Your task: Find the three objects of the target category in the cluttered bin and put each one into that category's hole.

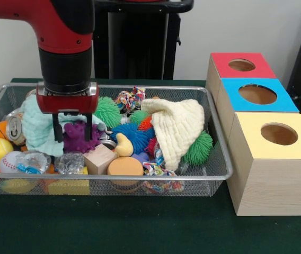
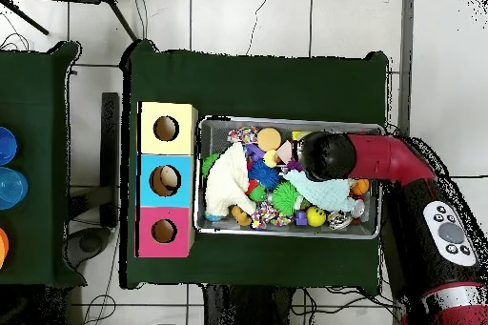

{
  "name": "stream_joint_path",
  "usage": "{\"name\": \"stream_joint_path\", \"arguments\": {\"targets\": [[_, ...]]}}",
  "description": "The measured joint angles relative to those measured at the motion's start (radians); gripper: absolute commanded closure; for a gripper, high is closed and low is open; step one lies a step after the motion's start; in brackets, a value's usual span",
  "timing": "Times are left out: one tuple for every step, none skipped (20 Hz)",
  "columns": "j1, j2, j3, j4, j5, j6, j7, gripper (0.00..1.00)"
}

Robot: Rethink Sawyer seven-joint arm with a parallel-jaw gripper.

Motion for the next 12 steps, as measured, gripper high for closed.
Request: {"name": "stream_joint_path", "arguments": {"targets": [[0.000, 0.006, 0.000, 0.000, 0.000, -0.002, 0.000, 0.00], [0.000, 0.012, -0.001, -0.001, 0.000, -0.004, 0.000, 0.00], [0.000, 0.016, -0.001, -0.001, 0.000, -0.005, 0.000, 0.00], [0.000, 0.020, -0.001, -0.001, 0.000, -0.005, 0.000, 0.00], [0.001, 0.033, -0.001, -0.003, -0.001, -0.005, 0.000, 0.00], [0.001, 0.039, -0.001, -0.004, -0.001, -0.005, 0.000, 0.00], [0.002, 0.044, -0.001, -0.006, -0.002, -0.005, 0.000, 0.00], [0.003, 0.049, -0.002, -0.007, -0.002, -0.005, 0.000, 0.00], [0.004, 0.055, -0.002, -0.009, -0.002, -0.006, 0.000, 0.00], [0.005, 0.057, -0.002, -0.009, -0.003, -0.005, 0.000, 0.00], [0.006, 0.059, -0.002, -0.010, -0.003, -0.005, 0.000, 0.00], [0.009, 0.064, -0.002, -0.012, -0.003, -0.006, 0.000, 0.00]]}}
